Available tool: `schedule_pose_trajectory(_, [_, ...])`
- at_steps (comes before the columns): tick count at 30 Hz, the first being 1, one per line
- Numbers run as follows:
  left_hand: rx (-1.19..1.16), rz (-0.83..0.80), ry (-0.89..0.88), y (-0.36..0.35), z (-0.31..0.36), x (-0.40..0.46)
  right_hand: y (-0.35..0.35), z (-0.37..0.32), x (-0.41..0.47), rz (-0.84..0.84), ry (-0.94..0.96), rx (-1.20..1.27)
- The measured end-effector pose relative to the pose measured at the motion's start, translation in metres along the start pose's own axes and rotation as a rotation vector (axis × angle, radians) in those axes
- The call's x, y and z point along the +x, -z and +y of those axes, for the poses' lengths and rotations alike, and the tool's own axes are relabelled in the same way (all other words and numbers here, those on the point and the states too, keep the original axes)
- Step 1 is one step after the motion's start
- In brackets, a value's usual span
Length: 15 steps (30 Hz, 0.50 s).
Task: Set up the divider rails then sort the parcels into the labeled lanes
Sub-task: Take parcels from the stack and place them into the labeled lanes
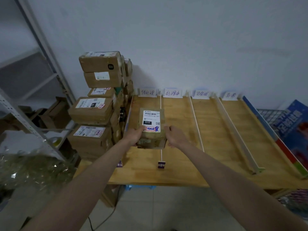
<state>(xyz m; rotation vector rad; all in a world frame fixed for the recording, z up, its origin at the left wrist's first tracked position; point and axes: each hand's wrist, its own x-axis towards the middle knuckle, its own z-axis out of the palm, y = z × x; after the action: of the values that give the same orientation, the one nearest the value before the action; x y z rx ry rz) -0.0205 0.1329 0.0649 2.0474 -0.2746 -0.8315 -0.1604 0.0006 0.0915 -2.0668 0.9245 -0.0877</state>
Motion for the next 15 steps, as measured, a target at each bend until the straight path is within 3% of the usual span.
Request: schedule_pose_trajectory(15, [-0.146,0.139,0.091,-0.031,0.01,0.044,0.059,0.063,0.09,0.159,0.22,-0.588])
